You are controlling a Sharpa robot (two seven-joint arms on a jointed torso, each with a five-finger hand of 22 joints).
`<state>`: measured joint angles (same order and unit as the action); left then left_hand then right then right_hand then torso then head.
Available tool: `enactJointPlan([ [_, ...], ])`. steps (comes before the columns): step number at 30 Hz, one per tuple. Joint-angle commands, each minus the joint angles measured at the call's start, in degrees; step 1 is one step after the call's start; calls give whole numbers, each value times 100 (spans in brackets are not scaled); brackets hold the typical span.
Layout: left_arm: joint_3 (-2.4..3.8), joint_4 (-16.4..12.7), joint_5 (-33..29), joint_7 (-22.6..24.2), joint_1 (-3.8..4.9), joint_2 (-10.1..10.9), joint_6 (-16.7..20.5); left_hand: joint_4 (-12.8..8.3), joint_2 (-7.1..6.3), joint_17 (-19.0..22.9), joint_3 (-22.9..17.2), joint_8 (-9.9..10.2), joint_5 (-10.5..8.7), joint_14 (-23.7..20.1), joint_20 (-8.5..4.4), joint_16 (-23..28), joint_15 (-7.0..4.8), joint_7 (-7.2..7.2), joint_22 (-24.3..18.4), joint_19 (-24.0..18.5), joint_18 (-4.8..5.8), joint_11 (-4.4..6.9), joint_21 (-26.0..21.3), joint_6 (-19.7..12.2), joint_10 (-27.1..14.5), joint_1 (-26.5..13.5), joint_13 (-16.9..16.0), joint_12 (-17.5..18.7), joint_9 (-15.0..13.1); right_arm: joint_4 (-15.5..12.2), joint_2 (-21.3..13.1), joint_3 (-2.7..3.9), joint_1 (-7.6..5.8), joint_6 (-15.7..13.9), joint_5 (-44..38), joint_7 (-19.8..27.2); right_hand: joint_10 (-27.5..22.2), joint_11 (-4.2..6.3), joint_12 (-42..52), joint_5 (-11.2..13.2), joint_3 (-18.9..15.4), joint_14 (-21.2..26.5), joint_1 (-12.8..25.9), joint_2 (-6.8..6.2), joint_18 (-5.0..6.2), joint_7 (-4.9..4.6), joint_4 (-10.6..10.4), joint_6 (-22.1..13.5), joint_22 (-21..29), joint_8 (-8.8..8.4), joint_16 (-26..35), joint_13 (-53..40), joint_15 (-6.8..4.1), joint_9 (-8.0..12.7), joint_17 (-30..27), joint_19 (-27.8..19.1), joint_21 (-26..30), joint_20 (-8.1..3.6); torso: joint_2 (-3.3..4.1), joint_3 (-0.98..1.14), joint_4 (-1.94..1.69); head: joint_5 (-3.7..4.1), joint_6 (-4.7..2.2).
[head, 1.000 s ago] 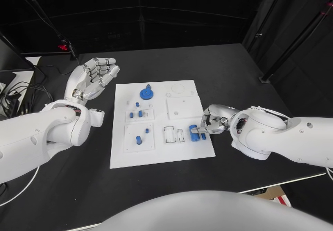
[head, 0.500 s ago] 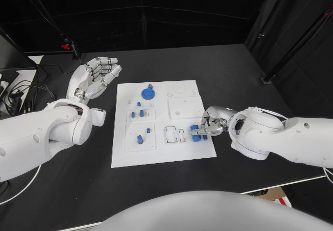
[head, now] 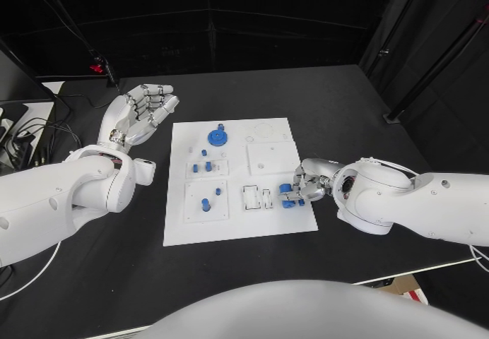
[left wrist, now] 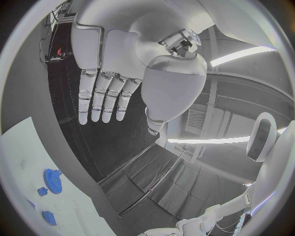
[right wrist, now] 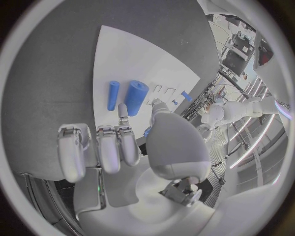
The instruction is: Assemble the parts on the task board
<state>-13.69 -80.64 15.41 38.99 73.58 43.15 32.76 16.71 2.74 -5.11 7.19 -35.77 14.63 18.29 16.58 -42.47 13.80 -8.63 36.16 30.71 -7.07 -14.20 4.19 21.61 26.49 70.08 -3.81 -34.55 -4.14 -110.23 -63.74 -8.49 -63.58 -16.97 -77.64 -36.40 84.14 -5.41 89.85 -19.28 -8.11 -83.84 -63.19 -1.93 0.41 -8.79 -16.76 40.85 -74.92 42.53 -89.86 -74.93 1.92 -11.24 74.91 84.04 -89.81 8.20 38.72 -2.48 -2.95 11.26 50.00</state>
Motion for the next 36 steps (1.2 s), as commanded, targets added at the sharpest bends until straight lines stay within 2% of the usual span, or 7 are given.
enactJointPlan([
  [1,6,-10,-4,636,6,3,-29,-1,51,5,40,-20,23,-38,-2,-25,-5,-798,-7,12,58,-4,32,-55,-34,1,7,-34,5,24,35,1,-3,102,81,-7,586,37,15,43,47,-616,-9,69,-41,10,7,50,-1508,-52,-14,-1507,-45,10,1509,596,-19,-42,2,-7,4,-2,0],
  [10,6,-34,-4,634,4,3,-32,-1,53,7,41,-22,24,-39,-2,-27,-5,-797,-8,12,58,-4,32,-53,-34,3,8,-35,5,147,160,1,4,259,210,-138,586,44,15,155,-7,-616,142,227,-41,14,-5,92,-1508,-145,-14,-1507,-52,46,1509,596,-19,-52,0,-12,0,13,0],
  [19,6,-56,-4,627,4,1,-40,-1,55,9,42,-24,25,-39,-2,-29,-5,-797,-9,12,59,-4,32,-51,-35,4,8,-37,6,343,422,2,14,421,246,-258,586,48,15,282,-58,-616,248,346,-41,16,0,119,-1508,-209,-14,-1507,-47,68,1509,596,-19,-50,2,-7,-6,28,0],
  [22,6,-57,-4,624,4,4,-39,-1,55,9,42,-24,25,-39,-2,-29,-5,-797,-9,12,59,-4,32,-51,-35,4,8,-37,6,413,508,2,17,419,248,-259,586,48,15,282,-56,-616,245,358,-41,16,2,122,-1508,-213,-14,-1507,-46,69,1509,596,-19,-50,2,-9,6,15,0],
  [26,6,-59,-4,622,4,5,-42,-1,55,9,42,-24,25,-39,-2,-30,-5,-797,-9,12,59,-4,32,-51,-35,4,8,-37,6,439,565,2,30,401,249,-240,586,47,15,219,-54,-616,198,394,-41,16,13,131,-1508,-236,-14,-1507,-46,76,1509,596,-19,-49,5,-6,-1,15,0],
  [36,6,-51,-4,613,4,7,-58,0,59,14,46,-29,27,-38,-2,-35,-5,-797,-11,11,59,-4,33,-48,-35,6,8,-40,6,461,635,2,44,422,285,-236,586,33,15,55,-82,-616,92,422,-41,-3,19,100,-1508,-316,-14,-1507,-44,103,1509,596,-19,-47,1,-9,8,25,0],
])
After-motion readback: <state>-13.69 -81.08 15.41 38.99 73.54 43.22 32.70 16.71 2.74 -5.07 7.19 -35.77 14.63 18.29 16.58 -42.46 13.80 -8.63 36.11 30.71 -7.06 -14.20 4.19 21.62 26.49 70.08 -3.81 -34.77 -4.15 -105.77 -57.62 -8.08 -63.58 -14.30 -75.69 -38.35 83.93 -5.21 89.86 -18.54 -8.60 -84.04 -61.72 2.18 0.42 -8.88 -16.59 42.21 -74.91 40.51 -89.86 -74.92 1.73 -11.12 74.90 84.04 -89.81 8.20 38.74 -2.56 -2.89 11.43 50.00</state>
